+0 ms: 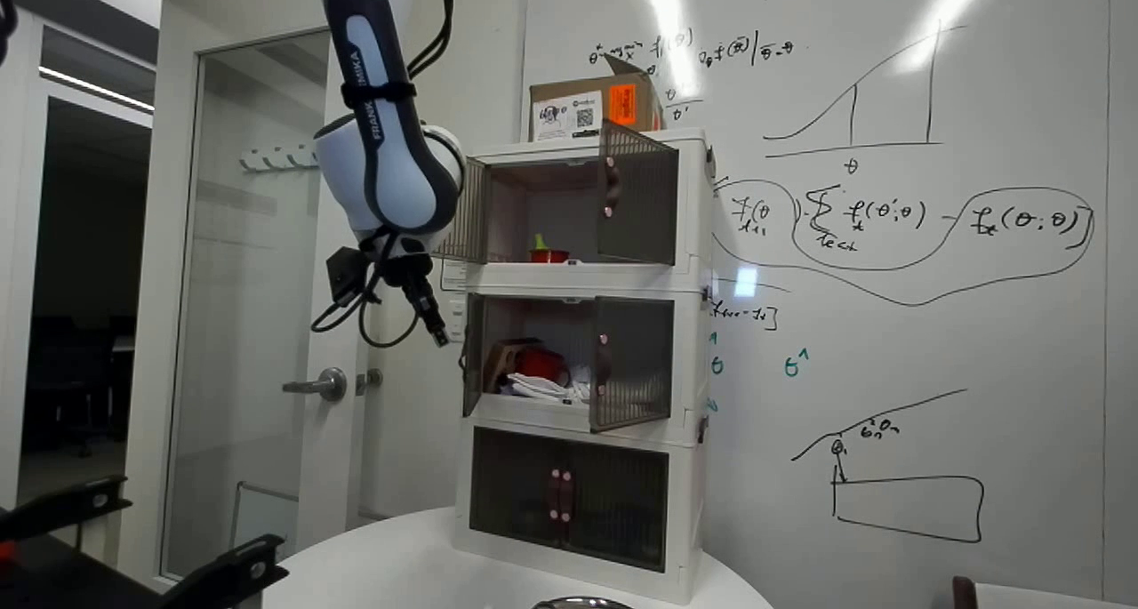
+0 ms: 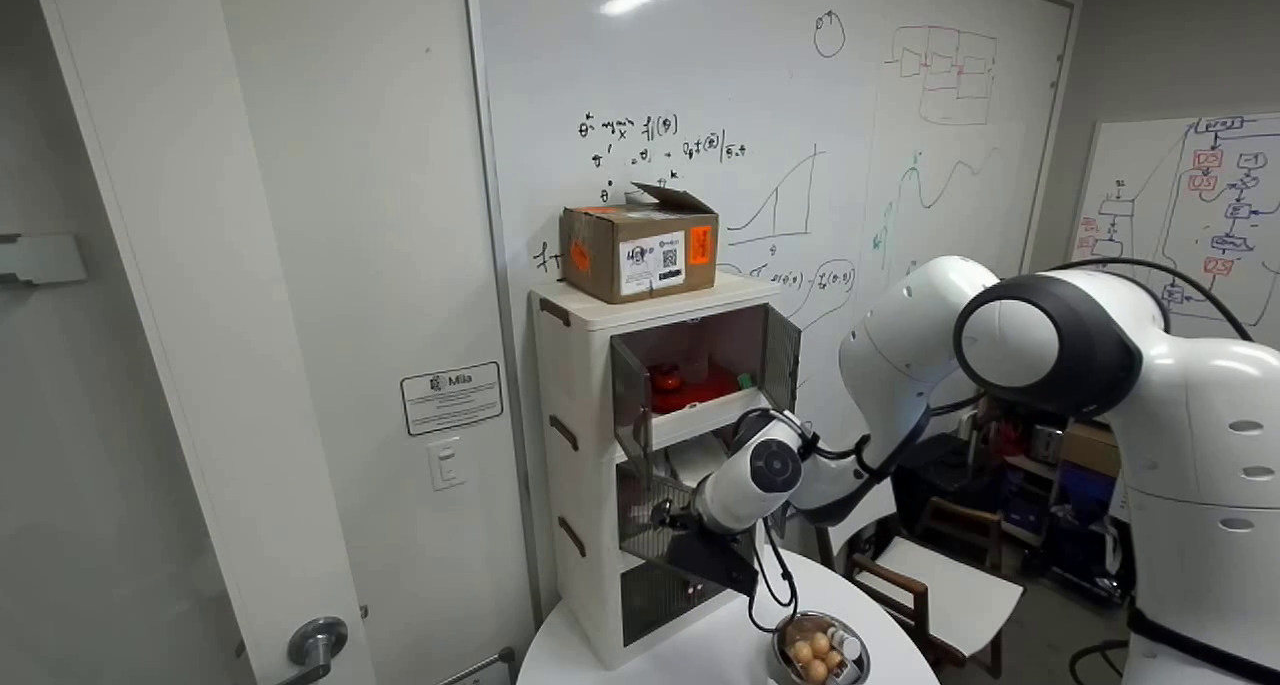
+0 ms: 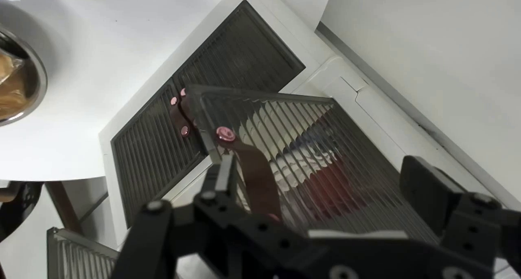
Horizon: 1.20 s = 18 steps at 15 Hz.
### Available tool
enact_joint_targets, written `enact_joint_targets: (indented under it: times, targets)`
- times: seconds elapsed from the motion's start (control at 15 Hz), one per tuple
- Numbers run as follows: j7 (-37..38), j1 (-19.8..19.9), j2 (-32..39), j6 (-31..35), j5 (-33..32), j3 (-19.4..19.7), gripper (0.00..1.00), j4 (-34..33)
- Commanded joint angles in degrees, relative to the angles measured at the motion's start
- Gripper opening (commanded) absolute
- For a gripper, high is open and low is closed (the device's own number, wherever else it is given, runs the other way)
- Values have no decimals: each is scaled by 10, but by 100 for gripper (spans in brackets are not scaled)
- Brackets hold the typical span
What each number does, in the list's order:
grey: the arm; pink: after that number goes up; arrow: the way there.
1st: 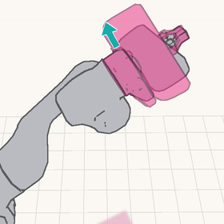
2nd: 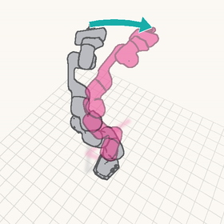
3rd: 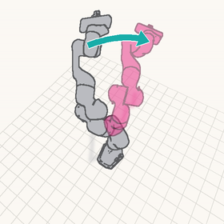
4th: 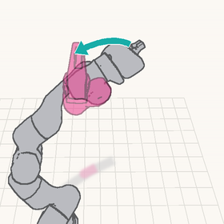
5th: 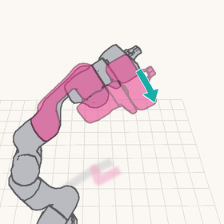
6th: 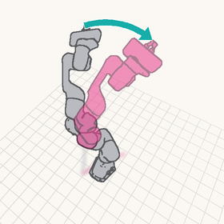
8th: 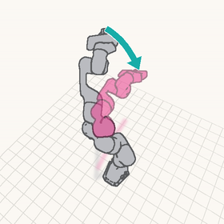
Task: Close the door to the middle compartment
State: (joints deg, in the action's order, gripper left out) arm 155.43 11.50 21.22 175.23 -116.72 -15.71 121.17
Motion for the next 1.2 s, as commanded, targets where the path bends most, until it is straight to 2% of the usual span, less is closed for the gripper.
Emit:
enact_joint_targets:
  times: [0.0, 0.13, 0.33, 0.73, 0.8, 1.13]
  targets:
    - [20, 5, 48, -3, 6, -6, 100, -35]
    - [5, -9, 59, -47, 12, 1, 100, -34]
    - [-16, -32, 75, -145, 5, 4, 100, -35]
    - [-19, -83, 106, -308, -20, 5, 100, -61]
    - [-17, -105, 109, -322, -25, 24, 100, -68]
    - [-36, -117, 121, -376, -30, 51, 100, -85]
